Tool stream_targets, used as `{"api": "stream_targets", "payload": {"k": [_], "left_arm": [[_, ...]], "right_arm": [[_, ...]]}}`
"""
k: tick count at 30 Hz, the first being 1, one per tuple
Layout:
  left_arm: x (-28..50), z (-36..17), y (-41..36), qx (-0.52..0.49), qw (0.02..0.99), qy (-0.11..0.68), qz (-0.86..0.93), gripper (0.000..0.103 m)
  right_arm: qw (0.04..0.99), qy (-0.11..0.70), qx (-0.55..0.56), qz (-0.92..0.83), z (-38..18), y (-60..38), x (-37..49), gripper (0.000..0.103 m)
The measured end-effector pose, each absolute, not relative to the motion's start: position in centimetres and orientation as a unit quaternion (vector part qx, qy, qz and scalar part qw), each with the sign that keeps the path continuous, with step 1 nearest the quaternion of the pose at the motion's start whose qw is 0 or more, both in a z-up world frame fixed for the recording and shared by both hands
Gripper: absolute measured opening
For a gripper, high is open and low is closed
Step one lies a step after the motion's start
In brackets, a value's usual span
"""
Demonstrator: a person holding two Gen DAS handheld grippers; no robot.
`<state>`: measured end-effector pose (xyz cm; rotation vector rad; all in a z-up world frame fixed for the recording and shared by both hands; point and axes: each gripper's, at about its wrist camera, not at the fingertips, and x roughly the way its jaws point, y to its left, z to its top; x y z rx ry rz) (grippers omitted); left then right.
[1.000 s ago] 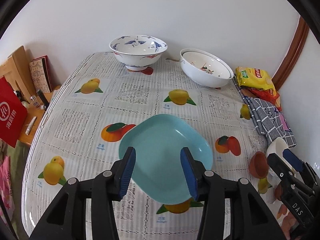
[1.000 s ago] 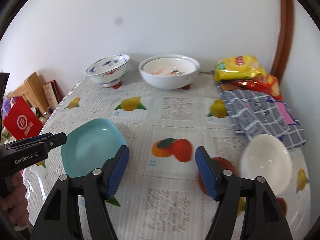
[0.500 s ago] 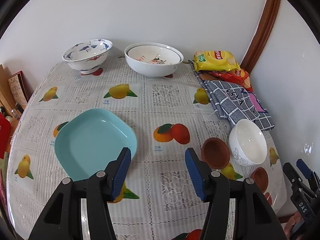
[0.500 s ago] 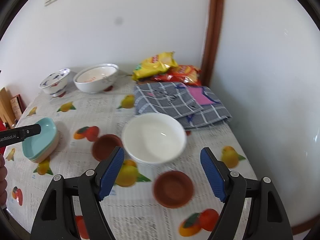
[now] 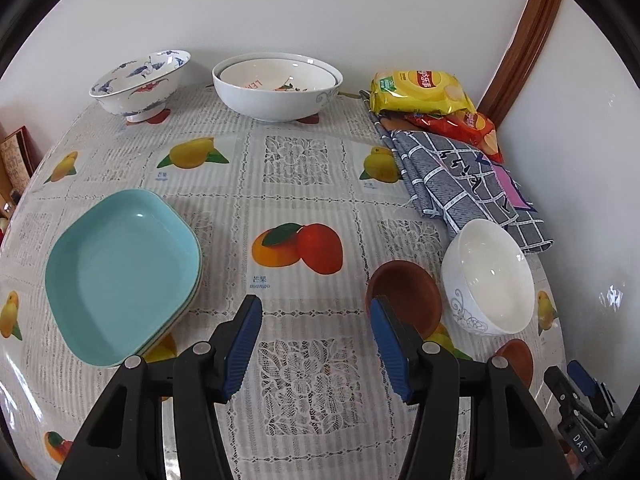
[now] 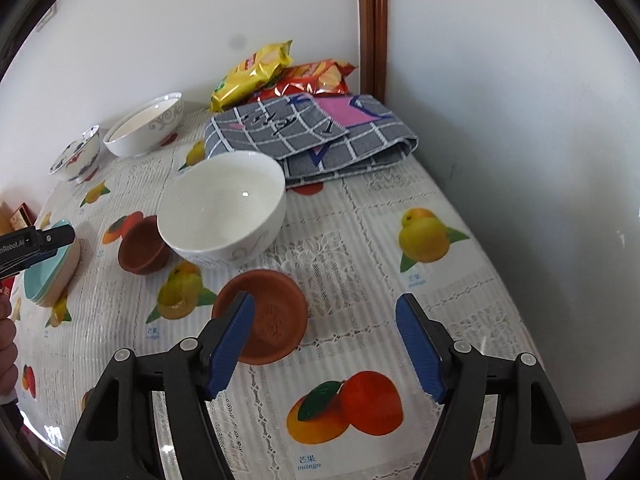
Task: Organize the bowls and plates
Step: 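Move both grippers toward the rim of the terracotta dish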
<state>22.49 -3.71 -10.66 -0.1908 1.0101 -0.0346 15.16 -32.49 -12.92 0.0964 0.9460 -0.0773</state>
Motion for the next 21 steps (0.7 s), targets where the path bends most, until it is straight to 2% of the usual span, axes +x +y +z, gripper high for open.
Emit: {"api": "stream_targets", "payload": {"k": [5, 10, 21], "left_arm": [[23.5, -12.2, -4.4, -0.09, 0.861, 0.5, -0.017, 0.054], [24.6, -13.2, -5.2, -0.099, 0.856, 0.507, -0.027, 0.054], [26.8, -16.6, -8.4, -0.075, 0.84, 0.536, -0.045, 0.054]], "right_arm": [[0.877, 0.478, 0.053, -0.027, -15.5, -32.3, 16.1, 0.047], [0.869, 0.489, 0.069, -0.019, -17.0, -32.6, 16.7, 0.044], [0.867, 0.492, 0.074, -0.018, -18.5, -32.8, 17.6, 0.045]]}}
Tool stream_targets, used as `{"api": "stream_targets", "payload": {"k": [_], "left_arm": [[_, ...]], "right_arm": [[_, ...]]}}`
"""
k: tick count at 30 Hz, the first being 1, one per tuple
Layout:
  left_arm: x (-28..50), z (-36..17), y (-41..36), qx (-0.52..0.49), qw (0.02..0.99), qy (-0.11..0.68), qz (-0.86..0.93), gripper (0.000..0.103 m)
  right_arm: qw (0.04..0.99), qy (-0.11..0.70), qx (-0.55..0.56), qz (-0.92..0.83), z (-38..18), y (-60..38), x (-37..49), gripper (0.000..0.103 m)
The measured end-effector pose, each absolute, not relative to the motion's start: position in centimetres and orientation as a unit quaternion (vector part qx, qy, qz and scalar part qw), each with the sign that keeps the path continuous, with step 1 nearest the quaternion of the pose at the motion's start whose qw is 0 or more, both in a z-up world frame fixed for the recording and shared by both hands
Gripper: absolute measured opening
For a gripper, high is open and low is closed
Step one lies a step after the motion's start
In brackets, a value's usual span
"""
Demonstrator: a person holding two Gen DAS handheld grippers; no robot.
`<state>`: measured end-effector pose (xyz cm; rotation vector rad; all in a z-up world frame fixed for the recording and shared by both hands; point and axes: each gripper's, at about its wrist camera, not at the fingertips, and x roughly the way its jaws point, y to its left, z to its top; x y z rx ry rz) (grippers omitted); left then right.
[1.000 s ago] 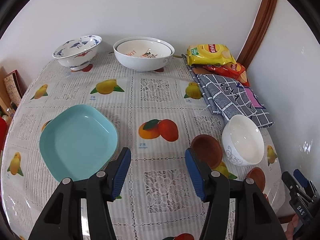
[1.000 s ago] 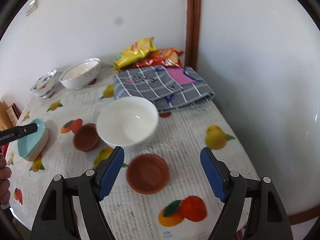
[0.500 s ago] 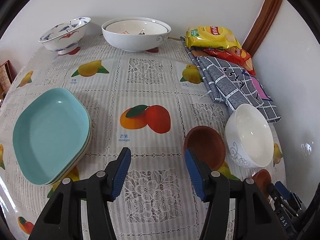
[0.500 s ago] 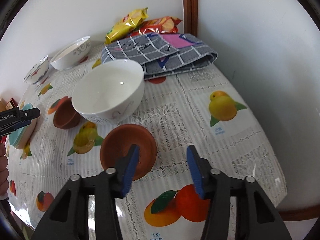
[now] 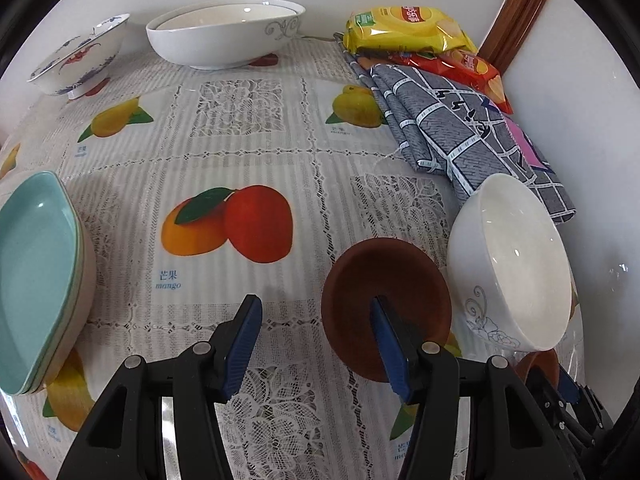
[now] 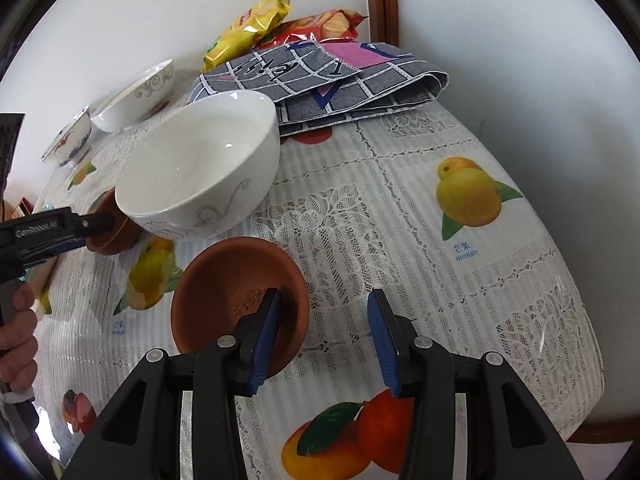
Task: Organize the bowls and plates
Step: 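Move both grippers toward the rim of the terracotta dish, then close both grippers on the terracotta dish rim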
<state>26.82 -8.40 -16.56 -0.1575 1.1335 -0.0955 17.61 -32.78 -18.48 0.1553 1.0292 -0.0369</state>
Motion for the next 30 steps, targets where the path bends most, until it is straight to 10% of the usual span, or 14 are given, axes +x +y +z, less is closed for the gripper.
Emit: {"api": "stream_targets", "payload": {"k": [15, 21, 30], "left_arm": [[27.16, -16.89, -9.29, -0.037, 0.848, 0.527, -0.038, 0.053], [27.15, -16.78, -9.35, -0.053, 0.845, 0.529, -0.057, 0.026], [26.64, -16.52, -9.01, -0.063, 0.84, 0.534, -0.069, 0.012]], "right_arm": [[0.873, 0.483, 0.062, -0.02, -18.64, -32.53, 18.19, 0.053], [0.87, 0.486, 0.074, -0.028, -18.6, -32.63, 18.22, 0.052], [0.869, 0.486, 0.099, -0.01, -18.41, -32.05, 18.02, 0.014]]}}
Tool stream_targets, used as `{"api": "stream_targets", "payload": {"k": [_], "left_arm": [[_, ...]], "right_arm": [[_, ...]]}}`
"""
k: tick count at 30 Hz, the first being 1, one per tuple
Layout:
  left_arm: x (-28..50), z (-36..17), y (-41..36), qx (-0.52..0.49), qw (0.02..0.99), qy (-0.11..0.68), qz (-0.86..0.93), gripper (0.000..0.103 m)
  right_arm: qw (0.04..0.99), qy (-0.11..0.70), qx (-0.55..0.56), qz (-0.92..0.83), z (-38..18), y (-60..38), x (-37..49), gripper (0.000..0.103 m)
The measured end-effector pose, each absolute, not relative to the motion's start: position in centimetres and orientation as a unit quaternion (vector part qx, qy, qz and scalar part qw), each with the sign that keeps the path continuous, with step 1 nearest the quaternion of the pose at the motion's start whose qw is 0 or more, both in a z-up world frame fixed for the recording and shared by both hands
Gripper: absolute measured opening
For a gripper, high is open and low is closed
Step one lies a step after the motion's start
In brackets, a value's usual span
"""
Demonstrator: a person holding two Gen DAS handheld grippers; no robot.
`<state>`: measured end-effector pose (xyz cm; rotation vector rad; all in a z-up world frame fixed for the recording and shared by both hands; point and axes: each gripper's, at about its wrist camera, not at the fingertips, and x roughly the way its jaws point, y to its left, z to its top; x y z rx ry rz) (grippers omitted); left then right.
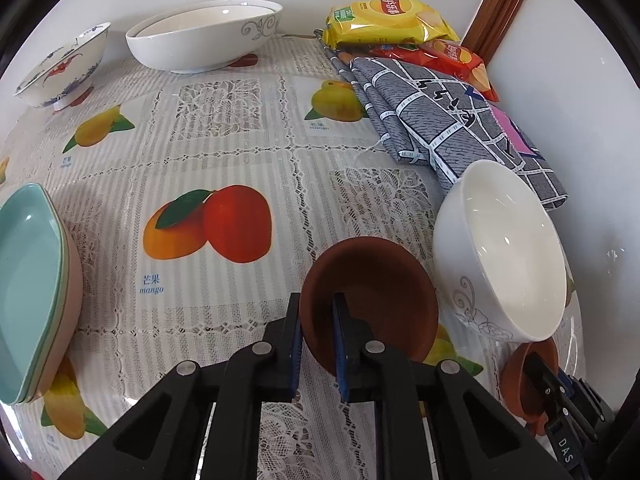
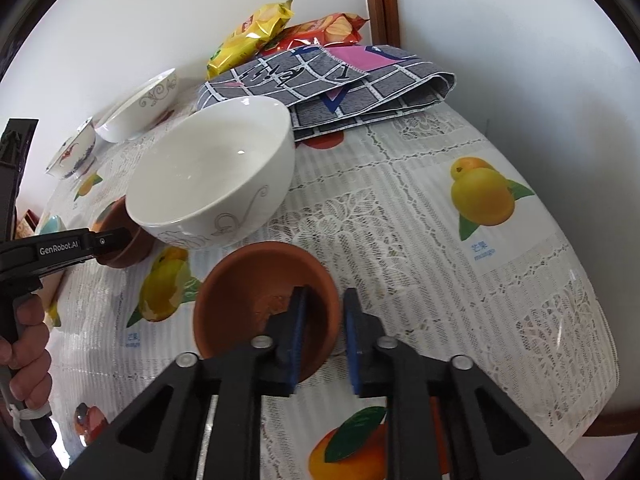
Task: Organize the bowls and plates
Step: 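Close both grippers on the terracotta dish rim, then lift the terracotta dish with both grippers over the white bowl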
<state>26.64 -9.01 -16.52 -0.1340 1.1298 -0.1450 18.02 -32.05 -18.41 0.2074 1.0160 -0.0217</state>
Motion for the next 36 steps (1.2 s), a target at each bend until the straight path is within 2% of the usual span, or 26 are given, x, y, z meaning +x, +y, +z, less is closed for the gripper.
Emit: {"api": "stream_targets", "payload": {"k": [11, 24, 36], "left_arm": [[25.0, -15.1, -6.5, -0.085, 0.842, 0.528, -0.067, 0.009], [22.1, -12.1, -3.3, -0.097, 0.856, 0.505, -0.06, 0.009], [20.4, -8.5, -1.0, -0.098, 0.875, 0.472, -0.051, 0.009]], "right_arm": [[0.877, 0.472, 0.09, -0.022, -17.2, -30.9, 17.3, 0.009], [0.88, 0.467, 0.09, -0.024, -15.2, -28.9, 15.5, 0.009], [0.895, 0.438, 0.078, -0.035, -11.0, -27.7, 14.3, 0.009]]}}
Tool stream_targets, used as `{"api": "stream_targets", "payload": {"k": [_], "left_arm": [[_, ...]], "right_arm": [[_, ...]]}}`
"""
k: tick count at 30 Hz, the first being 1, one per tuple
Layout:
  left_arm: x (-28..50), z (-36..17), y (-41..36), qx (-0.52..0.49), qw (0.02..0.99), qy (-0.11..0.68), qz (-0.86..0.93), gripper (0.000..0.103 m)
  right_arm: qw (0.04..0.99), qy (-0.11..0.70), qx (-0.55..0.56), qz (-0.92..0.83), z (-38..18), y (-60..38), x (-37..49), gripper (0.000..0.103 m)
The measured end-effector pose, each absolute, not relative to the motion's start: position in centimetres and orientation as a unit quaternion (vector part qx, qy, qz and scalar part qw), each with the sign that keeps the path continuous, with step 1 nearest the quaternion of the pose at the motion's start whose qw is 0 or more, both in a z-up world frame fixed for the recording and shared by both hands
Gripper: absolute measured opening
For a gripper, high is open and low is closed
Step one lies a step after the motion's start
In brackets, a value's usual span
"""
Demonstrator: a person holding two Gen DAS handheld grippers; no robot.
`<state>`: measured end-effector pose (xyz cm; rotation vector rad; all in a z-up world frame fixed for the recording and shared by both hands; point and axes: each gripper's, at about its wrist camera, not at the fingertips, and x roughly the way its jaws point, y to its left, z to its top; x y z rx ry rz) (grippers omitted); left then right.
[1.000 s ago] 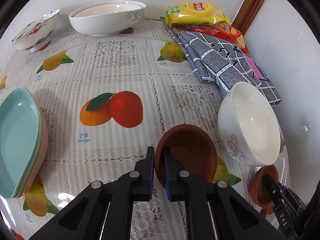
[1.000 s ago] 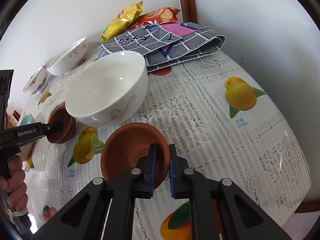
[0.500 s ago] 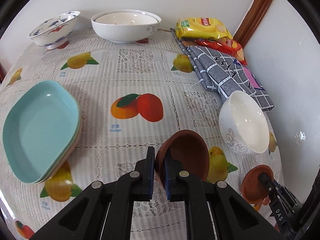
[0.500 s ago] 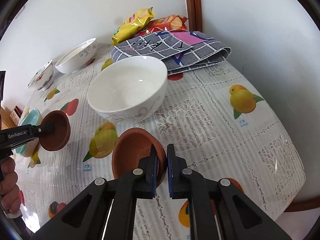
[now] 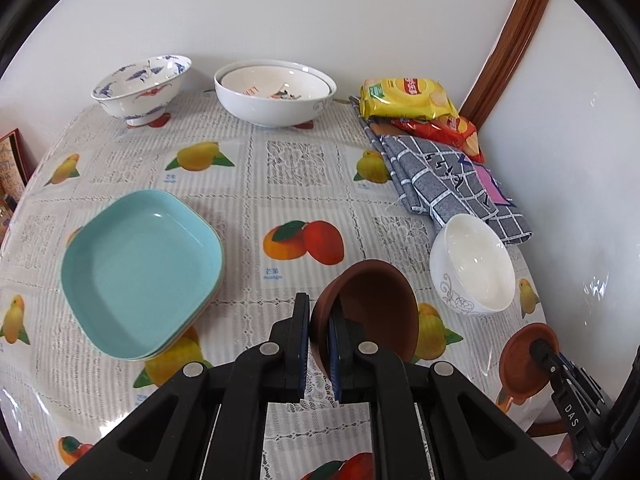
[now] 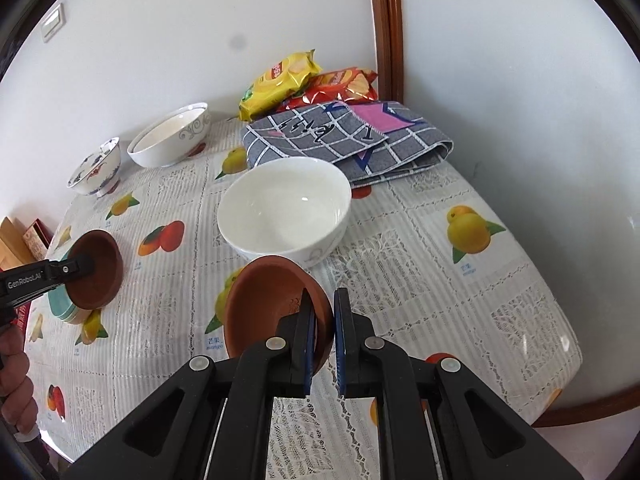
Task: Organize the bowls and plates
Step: 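Lift the terracotta dish with both grippers over the white bowl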
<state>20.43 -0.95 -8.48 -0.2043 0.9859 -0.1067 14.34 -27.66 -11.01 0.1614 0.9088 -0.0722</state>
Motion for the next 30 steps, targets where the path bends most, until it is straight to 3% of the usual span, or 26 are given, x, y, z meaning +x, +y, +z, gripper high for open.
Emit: {"api": "stream_targets", "payload": {"k": [30], "left_arm": [[22.0, -5.9, -0.4, -0.112, 0.889, 0.443, -0.042, 0.009]], "right_arm": [[0.901, 0.427, 0.061, -0.034, -7.8, -28.0, 19.9, 0.009]]}}
